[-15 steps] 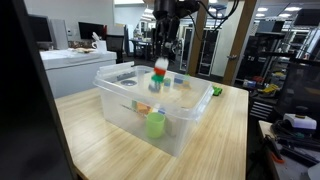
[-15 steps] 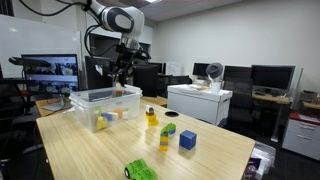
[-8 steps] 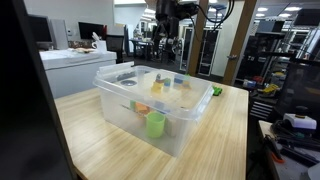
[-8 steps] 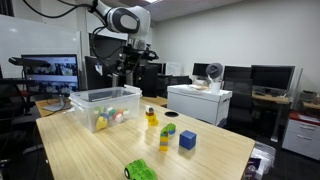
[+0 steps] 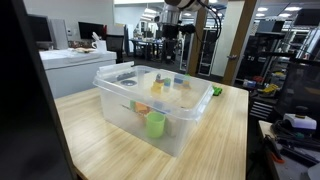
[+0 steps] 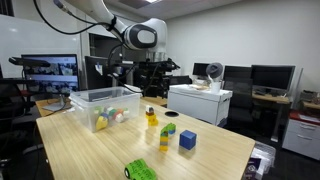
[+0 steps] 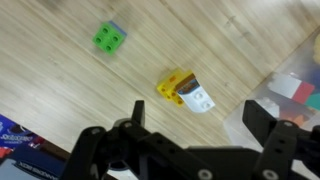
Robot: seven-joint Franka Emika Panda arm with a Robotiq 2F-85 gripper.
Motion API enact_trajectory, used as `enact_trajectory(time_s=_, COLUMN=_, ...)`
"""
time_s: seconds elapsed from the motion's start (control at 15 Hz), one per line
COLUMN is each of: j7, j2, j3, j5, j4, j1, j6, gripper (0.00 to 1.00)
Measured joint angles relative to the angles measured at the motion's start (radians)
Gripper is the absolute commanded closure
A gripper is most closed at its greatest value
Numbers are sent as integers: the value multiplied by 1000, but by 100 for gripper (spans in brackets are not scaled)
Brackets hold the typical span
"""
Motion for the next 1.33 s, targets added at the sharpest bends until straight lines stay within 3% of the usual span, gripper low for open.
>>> enact_trajectory(time_s=0.33, j7=311, j2=64, j3=7, j5=-67, j4=0, j1=12, j6=30, gripper=0)
enact_trajectory(time_s=0.8, j7=517, j2=66, j3=51, j5=-82, j4=8, j1=32, j6=26, gripper=0)
enact_trajectory(time_s=1.33, j7=685, j2=99, j3=52, j5=-137, j4=5, j1=48, j6=29, gripper=0)
